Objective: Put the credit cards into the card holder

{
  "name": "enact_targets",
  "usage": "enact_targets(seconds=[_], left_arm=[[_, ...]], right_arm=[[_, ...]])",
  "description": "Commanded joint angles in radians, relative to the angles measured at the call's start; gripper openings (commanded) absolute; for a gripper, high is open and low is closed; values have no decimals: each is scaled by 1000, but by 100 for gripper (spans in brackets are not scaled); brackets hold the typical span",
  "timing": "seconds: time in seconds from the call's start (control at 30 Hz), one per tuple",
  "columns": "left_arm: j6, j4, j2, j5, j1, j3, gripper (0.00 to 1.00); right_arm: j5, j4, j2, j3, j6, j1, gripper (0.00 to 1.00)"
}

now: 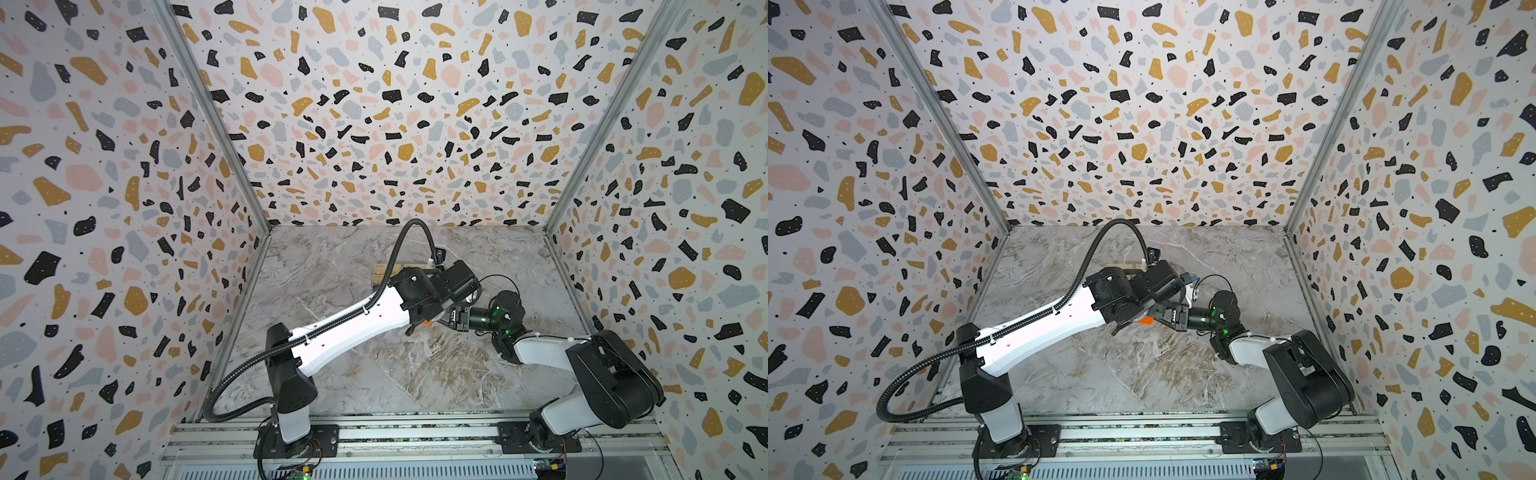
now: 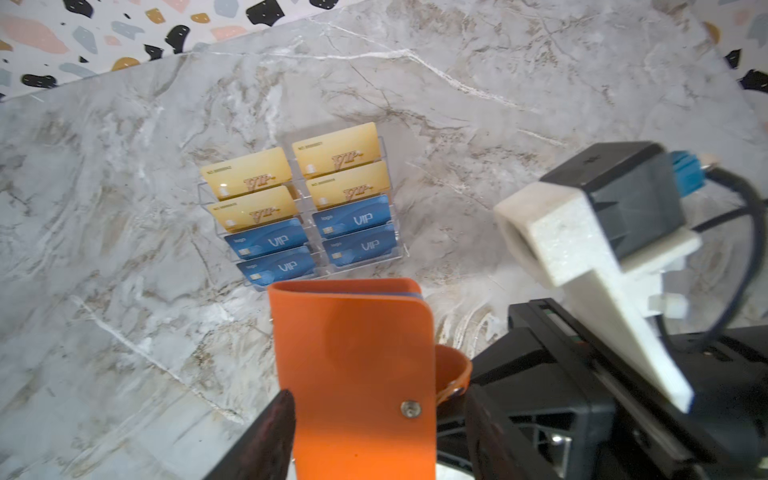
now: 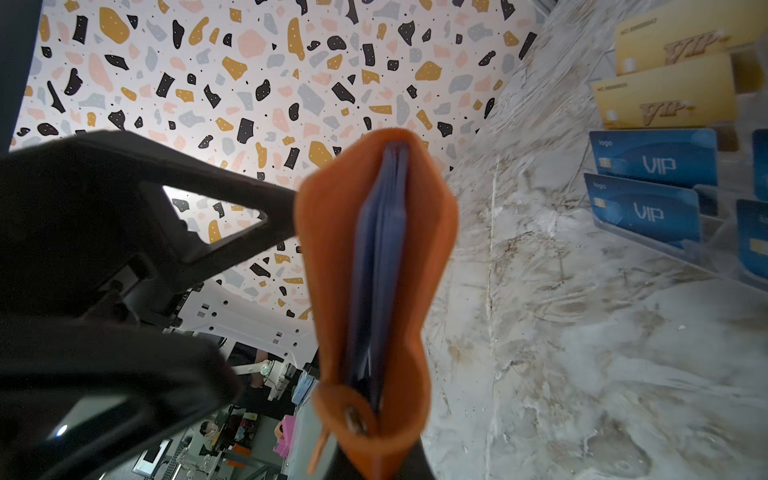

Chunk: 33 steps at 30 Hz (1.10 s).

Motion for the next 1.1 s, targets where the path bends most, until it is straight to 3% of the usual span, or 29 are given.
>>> enact_targets(seconds=[0.0,0.43,1.07], left_arm=[[3,-1,-13,-47,0,-34,68],[31,108,0,40,29,-57,67],[21,38,20,-26,47,-96,63]], right_arm=[[10,6,-22,3,-31,5,0],[25,-110,-57,15,-107,11,0],[28,-121,-60,11,-119,13,0]])
